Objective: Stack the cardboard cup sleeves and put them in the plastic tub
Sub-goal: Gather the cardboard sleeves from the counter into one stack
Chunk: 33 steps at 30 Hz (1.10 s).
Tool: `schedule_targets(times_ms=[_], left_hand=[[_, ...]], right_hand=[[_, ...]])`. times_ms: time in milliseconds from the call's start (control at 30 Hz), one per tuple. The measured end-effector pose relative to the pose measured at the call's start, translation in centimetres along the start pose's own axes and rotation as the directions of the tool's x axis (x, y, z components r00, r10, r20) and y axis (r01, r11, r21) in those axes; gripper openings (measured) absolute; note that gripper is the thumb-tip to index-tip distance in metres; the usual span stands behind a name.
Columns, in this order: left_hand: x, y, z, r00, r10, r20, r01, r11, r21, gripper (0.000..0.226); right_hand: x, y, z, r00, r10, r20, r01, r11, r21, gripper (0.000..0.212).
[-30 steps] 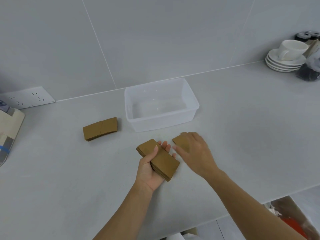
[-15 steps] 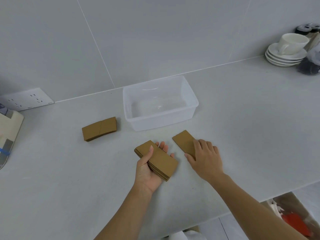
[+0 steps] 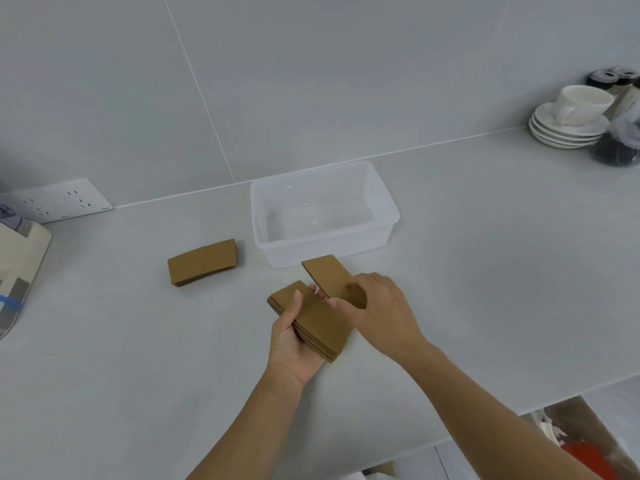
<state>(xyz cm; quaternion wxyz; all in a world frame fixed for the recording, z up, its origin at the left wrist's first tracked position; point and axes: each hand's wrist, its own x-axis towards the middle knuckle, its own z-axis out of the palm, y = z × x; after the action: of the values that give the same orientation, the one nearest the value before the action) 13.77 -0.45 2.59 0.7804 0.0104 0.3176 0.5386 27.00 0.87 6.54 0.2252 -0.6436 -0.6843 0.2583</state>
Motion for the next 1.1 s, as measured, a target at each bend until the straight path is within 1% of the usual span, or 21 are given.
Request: schedule_targets(times_ms=[67, 167, 233, 333, 433, 600, 700, 800, 900, 967, 1033, 1100], left_hand=[[-0.2, 0.2, 0.0, 1.000, -0.002, -0.005, 0.002, 1.000, 0.024, 0.051], [-0.4, 0.5, -0.2, 1.000, -0.021, 0.009, 0.021, 1.000, 0.006, 0.048], [-0.5, 0.7, -0.4, 0.999, -0.034, 0.042, 0.034, 0.999, 0.010, 0.051], [-0.4, 0.8, -0.8, 0.998, -0.005, 0.059, 0.008, 0.999, -0.053, 0.058], [-0.6, 1.0, -1.0, 1.000, 0.022, 0.021, -0.021, 0.997, -0.077, 0.049], [-0.9, 1.2, -1.2, 1.000, -0.011, -0.002, 0.011, 0.999, -0.035, 0.042], [-1.1, 1.6, -1.2, 0.999, -0.043, -0.006, 0.043, 0.997, 0.058, 0.036], [-1.1, 2.4, -1.2, 0.998, -0.038, -0.054, 0.049, 0.976, 0.210, 0.040], [-1.3, 3.1, -1.1, 0.997, -0.051, -0.053, 0.068, 0.919, 0.388, 0.042], [-1.5, 3.5, -1.0, 0.997, -0.078, -0.030, 0.083, 0.867, 0.492, 0.038], [-1.7, 3.9, -0.9, 0.994, -0.109, 0.000, 0.089, 0.810, 0.580, 0.034], [-2.0, 4.3, -0.8, 0.987, -0.157, 0.037, 0.096, 0.757, 0.647, 0.038]], right_hand=[[-0.3, -0.9, 0.4, 0.998, -0.051, 0.022, 0.051, 0.999, 0.011, 0.044], [-0.9, -1.6, 1.2, 0.993, -0.107, 0.051, 0.107, 0.994, 0.007, 0.044], [-1.3, -1.8, 1.7, 0.988, -0.135, 0.075, 0.135, 0.991, 0.007, 0.044], [-1.8, -1.9, 2.4, 0.978, -0.176, 0.111, 0.180, 0.984, -0.019, 0.044], [-2.1, -1.9, 3.0, 0.972, -0.192, 0.136, 0.199, 0.979, -0.041, 0.045], [-2.0, -1.8, 3.2, 0.959, -0.209, 0.192, 0.224, 0.973, -0.060, 0.045], [-1.5, -1.7, 2.6, 0.947, -0.204, 0.247, 0.209, 0.978, 0.004, 0.040], [-0.6, -1.6, 1.5, 0.936, -0.224, 0.274, 0.211, 0.975, 0.075, 0.029], [0.4, -1.6, 0.5, 0.940, -0.266, 0.211, 0.247, 0.962, 0.113, 0.023], [1.0, -1.8, 0.0, 0.940, -0.286, 0.185, 0.259, 0.953, 0.154, 0.024], [1.5, -2.2, -0.4, 0.936, -0.290, 0.202, 0.247, 0.946, 0.210, 0.026], [2.0, -2.4, -0.8, 0.925, -0.286, 0.251, 0.220, 0.940, 0.260, 0.029]])
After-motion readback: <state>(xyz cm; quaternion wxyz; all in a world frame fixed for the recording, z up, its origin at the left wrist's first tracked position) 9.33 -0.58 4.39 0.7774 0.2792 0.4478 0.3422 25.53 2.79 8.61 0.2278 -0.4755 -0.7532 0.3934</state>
